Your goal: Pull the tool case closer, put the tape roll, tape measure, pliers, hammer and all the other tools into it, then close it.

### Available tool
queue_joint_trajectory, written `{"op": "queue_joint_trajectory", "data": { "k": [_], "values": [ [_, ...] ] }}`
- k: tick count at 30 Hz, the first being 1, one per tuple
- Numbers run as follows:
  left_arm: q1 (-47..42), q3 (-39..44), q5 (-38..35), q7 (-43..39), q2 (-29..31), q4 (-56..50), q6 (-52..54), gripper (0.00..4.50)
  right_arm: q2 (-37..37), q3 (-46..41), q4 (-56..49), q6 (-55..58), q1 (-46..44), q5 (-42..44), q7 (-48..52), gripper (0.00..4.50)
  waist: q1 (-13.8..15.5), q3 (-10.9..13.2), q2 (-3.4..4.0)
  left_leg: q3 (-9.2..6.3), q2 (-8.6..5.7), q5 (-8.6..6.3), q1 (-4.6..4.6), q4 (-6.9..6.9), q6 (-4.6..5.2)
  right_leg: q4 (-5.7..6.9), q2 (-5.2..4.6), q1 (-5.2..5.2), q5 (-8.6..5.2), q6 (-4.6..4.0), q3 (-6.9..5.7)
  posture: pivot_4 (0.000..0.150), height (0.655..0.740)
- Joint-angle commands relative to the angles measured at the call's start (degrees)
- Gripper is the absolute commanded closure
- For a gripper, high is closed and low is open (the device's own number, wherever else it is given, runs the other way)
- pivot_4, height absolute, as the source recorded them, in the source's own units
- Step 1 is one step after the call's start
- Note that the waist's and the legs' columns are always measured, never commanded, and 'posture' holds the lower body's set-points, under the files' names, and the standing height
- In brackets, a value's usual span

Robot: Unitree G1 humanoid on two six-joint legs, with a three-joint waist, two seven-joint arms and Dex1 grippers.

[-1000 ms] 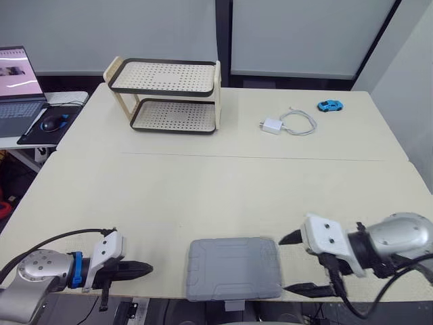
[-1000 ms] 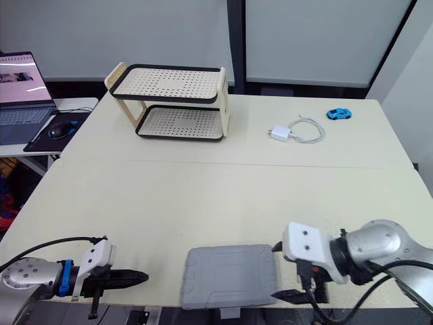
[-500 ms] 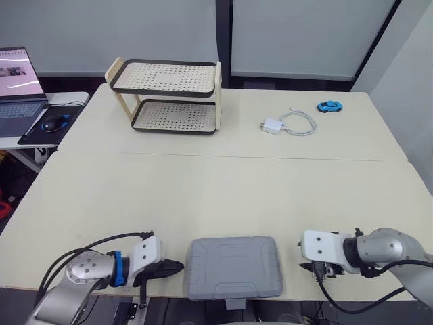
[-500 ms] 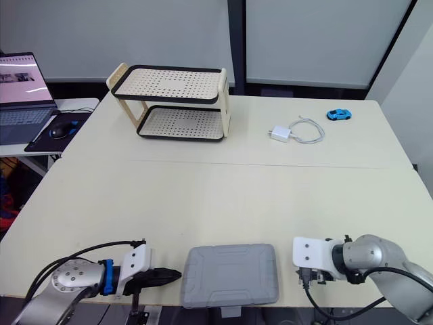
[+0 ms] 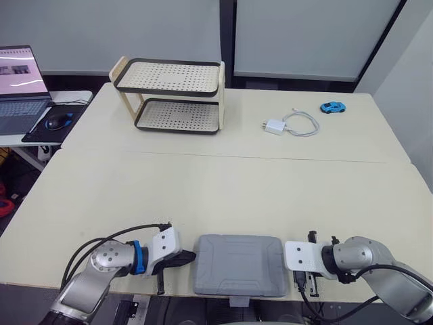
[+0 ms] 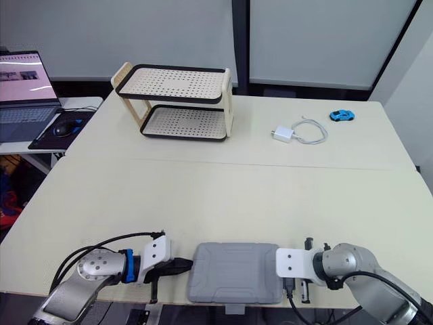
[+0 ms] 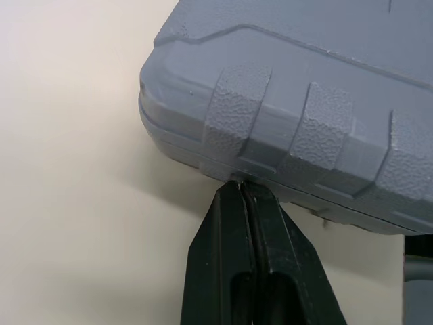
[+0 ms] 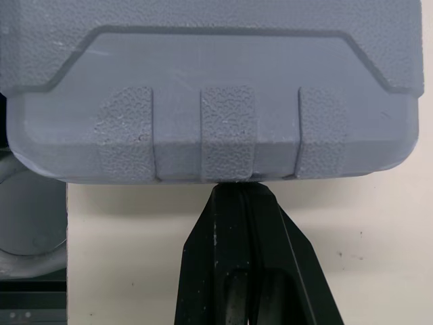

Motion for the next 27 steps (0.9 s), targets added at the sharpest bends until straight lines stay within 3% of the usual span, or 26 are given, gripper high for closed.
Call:
{"op": "queue_joint_trajectory", "data": {
  "k": [1,27],
  "values": [
    [-1.28,-2.29,-1.30,-0.44,-1.90,-2.85,-0.36,4.50,0.04,-1.56,-4.12,-0.37,0.68,1.08,1.29,4.48,0.01,0.00,0.00,0.00,0.00,0.00,0.00,0.00,0.00,0.01,0.00,0.00,0.00,0.00,0.00,0.150,0.7350],
    [-0.76,0.40,-2.41,-2.93,0.99,-2.29,-0.34,4.50,-1.93,-6.65,-4.47,1.12,3.18,1.76,3.79,4.48,0.02,0.00,0.00,-0.01,0.00,0.00,0.02,0.01,0.00,0.02,0.00,0.02,0.00,0.00,-0.02,0.150,0.7350]
  ]
}}
